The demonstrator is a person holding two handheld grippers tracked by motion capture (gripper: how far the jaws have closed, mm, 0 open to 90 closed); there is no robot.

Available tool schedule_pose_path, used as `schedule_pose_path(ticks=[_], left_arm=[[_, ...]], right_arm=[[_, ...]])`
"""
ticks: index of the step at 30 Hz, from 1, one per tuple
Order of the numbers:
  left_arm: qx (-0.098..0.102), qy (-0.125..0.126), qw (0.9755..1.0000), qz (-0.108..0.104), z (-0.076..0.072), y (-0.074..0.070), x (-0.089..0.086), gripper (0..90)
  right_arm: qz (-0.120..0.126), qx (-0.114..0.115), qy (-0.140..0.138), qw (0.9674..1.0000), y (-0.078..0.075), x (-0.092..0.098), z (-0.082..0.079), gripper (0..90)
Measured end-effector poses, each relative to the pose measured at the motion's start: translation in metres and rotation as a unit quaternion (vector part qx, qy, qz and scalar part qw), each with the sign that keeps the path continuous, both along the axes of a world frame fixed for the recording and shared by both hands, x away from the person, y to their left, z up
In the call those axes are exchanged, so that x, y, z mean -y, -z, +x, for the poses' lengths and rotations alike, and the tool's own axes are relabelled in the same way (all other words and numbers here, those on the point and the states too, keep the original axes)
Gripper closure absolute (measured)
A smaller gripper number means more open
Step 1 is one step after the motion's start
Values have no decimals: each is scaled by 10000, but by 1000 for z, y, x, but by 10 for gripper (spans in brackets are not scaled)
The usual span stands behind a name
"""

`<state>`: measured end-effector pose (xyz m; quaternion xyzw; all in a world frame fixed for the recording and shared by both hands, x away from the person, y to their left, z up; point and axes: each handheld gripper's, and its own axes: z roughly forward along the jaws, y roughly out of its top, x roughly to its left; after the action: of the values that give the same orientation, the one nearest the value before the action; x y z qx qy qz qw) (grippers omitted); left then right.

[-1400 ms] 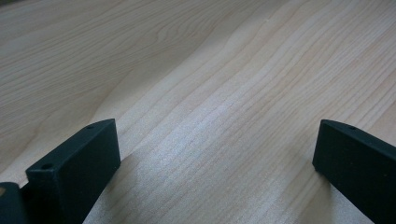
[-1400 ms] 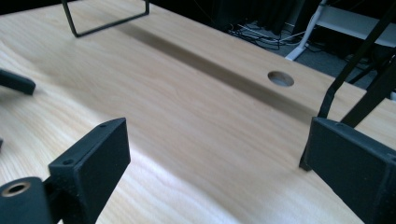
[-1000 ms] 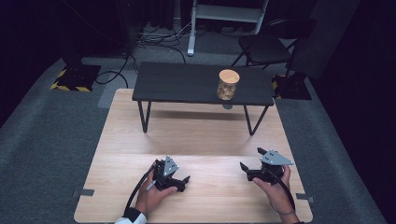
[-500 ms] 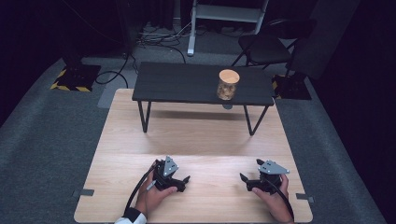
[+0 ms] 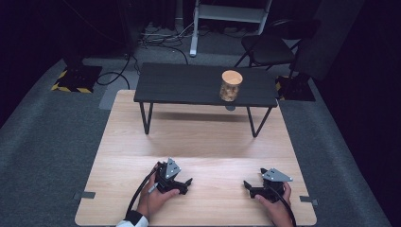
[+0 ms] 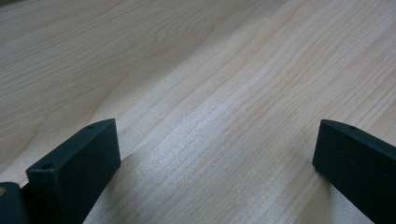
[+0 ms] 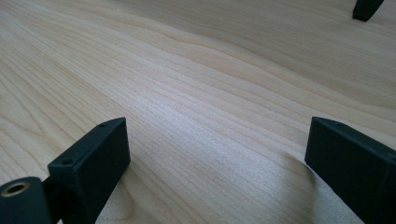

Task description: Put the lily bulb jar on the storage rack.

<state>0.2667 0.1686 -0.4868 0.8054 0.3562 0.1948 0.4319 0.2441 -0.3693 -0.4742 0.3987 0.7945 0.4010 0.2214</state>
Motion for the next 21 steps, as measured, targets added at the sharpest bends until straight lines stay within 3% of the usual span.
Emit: schedule_pose_path(ticks=[5, 21], left_arm=[[0, 0, 10000, 0, 0, 0, 0, 7], [0, -2, 10000, 0, 0, 0, 0, 7]], right_arm=[[173, 47, 56, 9998, 7, 4, -2, 54], [179, 44, 39, 9998, 7, 5, -2, 52]])
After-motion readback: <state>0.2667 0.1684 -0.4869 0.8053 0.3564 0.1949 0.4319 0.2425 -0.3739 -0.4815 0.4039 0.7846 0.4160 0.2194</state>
